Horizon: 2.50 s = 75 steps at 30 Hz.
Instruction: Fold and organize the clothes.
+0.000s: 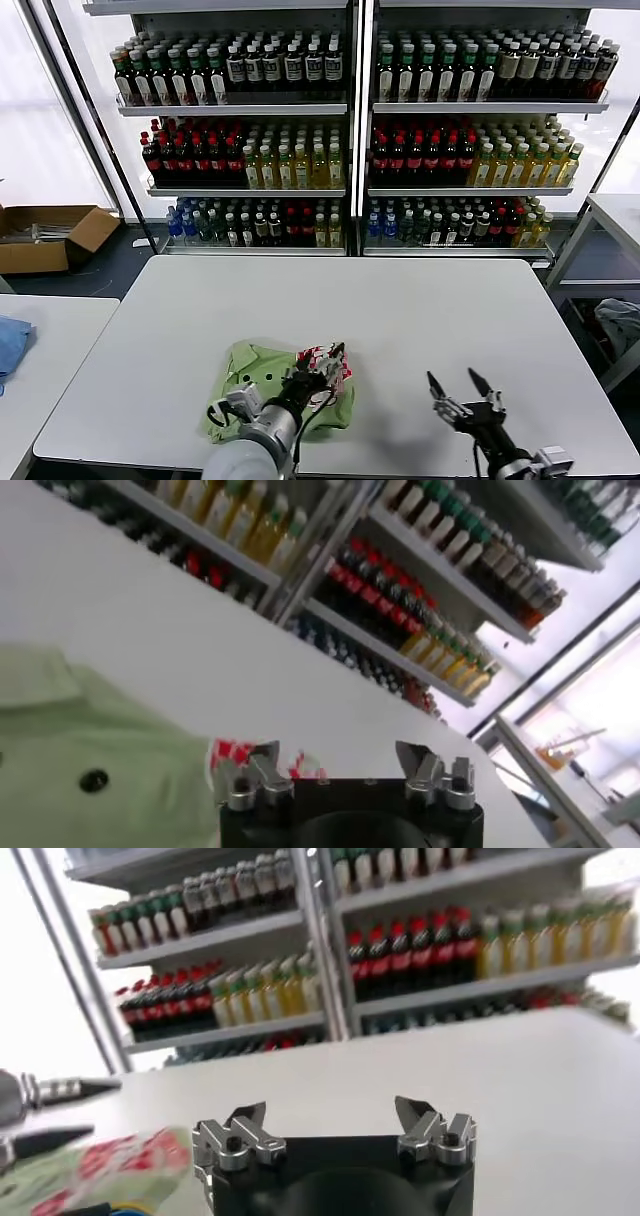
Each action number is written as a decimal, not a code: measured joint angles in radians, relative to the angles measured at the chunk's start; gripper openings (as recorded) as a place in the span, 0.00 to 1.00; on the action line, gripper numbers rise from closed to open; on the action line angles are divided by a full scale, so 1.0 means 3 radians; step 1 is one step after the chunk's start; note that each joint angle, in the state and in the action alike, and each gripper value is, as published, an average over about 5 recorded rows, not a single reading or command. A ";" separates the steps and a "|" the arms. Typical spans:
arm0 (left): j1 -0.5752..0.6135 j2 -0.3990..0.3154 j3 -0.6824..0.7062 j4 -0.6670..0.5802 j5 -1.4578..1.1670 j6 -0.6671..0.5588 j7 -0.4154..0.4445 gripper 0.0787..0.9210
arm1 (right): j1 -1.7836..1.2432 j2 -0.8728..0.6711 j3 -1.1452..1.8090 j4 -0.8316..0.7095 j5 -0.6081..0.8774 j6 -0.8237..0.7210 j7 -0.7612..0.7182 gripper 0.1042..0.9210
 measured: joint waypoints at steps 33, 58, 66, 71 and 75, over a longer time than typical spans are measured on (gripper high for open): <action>0.0762 0.0013 -0.0797 -0.0799 0.0294 -0.0048 0.0212 0.88 | 0.0740 0.0141 -0.1360 -0.0522 0.0042 -0.0402 0.0213 0.30; 0.0851 -0.0131 -0.0736 -0.0752 0.0452 -0.0050 0.0245 0.88 | 0.0305 -0.0491 -0.0157 -0.0301 0.0068 -0.0582 -0.0140 0.21; 0.0871 -0.0148 -0.0747 -0.0783 0.0474 -0.0047 0.0244 0.88 | 0.0135 -0.0454 0.0106 -0.0051 -0.0009 -0.0478 -0.0025 0.49; 0.0906 -0.0118 -0.0774 -0.0813 0.0484 -0.0045 0.0243 0.88 | 0.0132 -0.0393 0.0098 0.0088 -0.0089 -0.0414 0.0102 0.67; 0.0932 -0.0105 -0.0780 -0.0828 0.0499 -0.0045 0.0244 0.88 | 0.0197 -0.0297 -0.0094 0.0125 -0.0290 -0.0316 0.0208 0.80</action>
